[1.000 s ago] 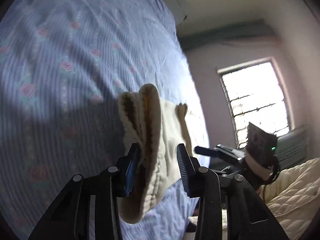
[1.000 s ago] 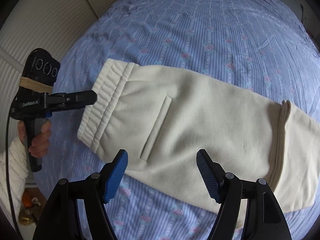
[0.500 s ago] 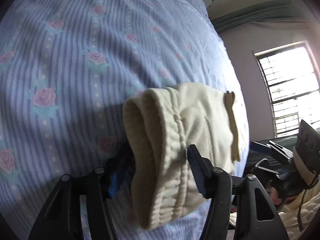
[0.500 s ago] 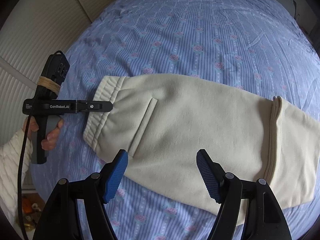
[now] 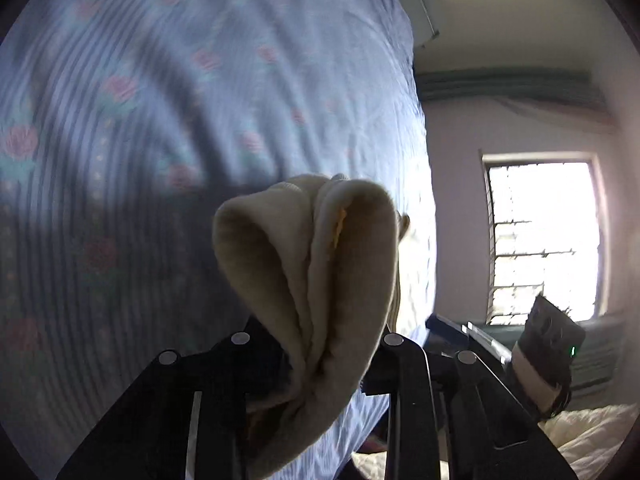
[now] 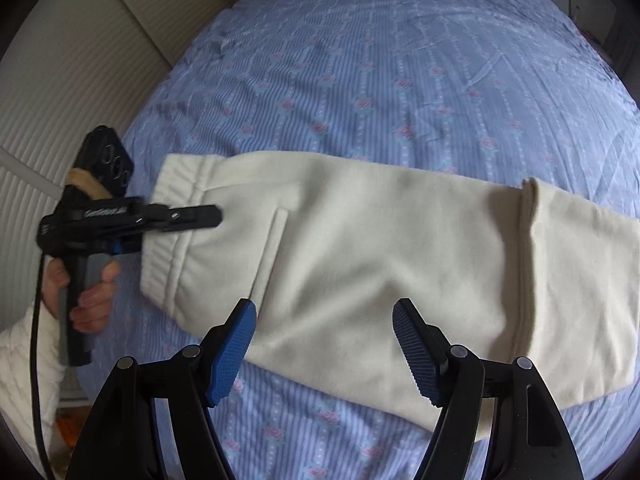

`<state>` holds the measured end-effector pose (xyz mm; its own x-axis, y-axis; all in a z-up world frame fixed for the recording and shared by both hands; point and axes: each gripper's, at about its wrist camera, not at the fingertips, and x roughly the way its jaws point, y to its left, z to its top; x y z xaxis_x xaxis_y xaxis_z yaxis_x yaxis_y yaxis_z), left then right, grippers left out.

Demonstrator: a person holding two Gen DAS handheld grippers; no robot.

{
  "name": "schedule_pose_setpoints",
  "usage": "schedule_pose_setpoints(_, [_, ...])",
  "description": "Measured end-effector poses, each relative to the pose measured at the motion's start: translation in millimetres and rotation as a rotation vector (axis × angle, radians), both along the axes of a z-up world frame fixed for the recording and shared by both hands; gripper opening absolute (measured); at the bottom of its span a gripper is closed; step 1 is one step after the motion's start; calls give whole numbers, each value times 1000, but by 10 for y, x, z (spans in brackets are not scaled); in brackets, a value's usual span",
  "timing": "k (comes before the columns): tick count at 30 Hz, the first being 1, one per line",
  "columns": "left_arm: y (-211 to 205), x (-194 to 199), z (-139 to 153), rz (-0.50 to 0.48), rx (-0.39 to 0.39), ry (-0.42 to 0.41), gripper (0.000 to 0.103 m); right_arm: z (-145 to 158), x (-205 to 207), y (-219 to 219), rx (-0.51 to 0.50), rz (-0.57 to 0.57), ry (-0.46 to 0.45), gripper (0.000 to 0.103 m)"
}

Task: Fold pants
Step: 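Lift the waistband with the left tool and fold it over the folded leg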

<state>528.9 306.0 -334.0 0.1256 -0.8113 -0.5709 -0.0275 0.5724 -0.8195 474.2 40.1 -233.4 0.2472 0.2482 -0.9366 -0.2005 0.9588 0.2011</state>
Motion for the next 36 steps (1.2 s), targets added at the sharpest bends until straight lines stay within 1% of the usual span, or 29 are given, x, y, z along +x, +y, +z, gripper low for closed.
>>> schedule_pose_setpoints(2, [-113,-11,185,-16,95,-1,25,61,-18,-128,32,-9,-9,72])
schedule_pose_setpoints(5, [-348,-12,417,47,184,34,25,169,-69,-377,35,-50,-31,72])
schedule_pose_setpoints(6, [-421,-20,522,67,224,40,24,209,-93,-478,41,-67,-33,72])
schedule_pose_setpoints(8, [-621,-44,748,80,298,46,24,302,-149,-674,55,-92,-46,72])
schedule_pose_setpoints(9, [-746,-60,895,90,316,30,24,364,-187,-796,61,-103,-55,72])
schedule_pose_setpoints(12, [-1083,-96,1194,120,342,17,24,541,-292,-1144,74,-134,-84,72])
schedule_pose_setpoints(14, [-1349,-137,1442,131,380,-13,24,665,-367,-1370,91,-153,-104,72])
schedule_pose_setpoints(16, [-1597,-153,1648,147,408,-22,24,815,-460,-1630,111,-166,-139,72])
schedule_pose_setpoints(18, [-1772,-188,1840,157,446,-34,24,951,-556,-1858,115,-171,-172,72])
schedule_pose_setpoints(20, [-2052,-144,1968,169,468,-33,24,1059,-621,-2100,135,-179,-190,72])
schedule_pose_setpoints(23, [-2457,-145,2102,202,516,-12,24,1201,-698,-2471,167,-194,-205,72])
schedule_pose_setpoints(25, [-2734,-130,2161,222,538,6,24,1275,-720,-2685,167,-189,-211,72])
schedule_pose_setpoints(28, [-3165,-86,2147,232,583,11,24,1364,-753,-3031,156,-169,-230,72])
schedule_pose_setpoints(29, [-3291,-71,2131,237,586,17,24,1379,-750,-3135,152,-166,-232,72])
schedule_pose_setpoints(31, [-3561,-28,2082,245,588,36,24,1380,-739,-3391,147,-167,-223,72])
schedule_pose_setpoints(33, [-3798,14,2045,246,612,47,24,1351,-706,-3642,151,-172,-208,72])
schedule_pose_setpoints(36, [-4192,87,1993,230,680,43,24,1301,-674,-3980,162,-184,-192,72])
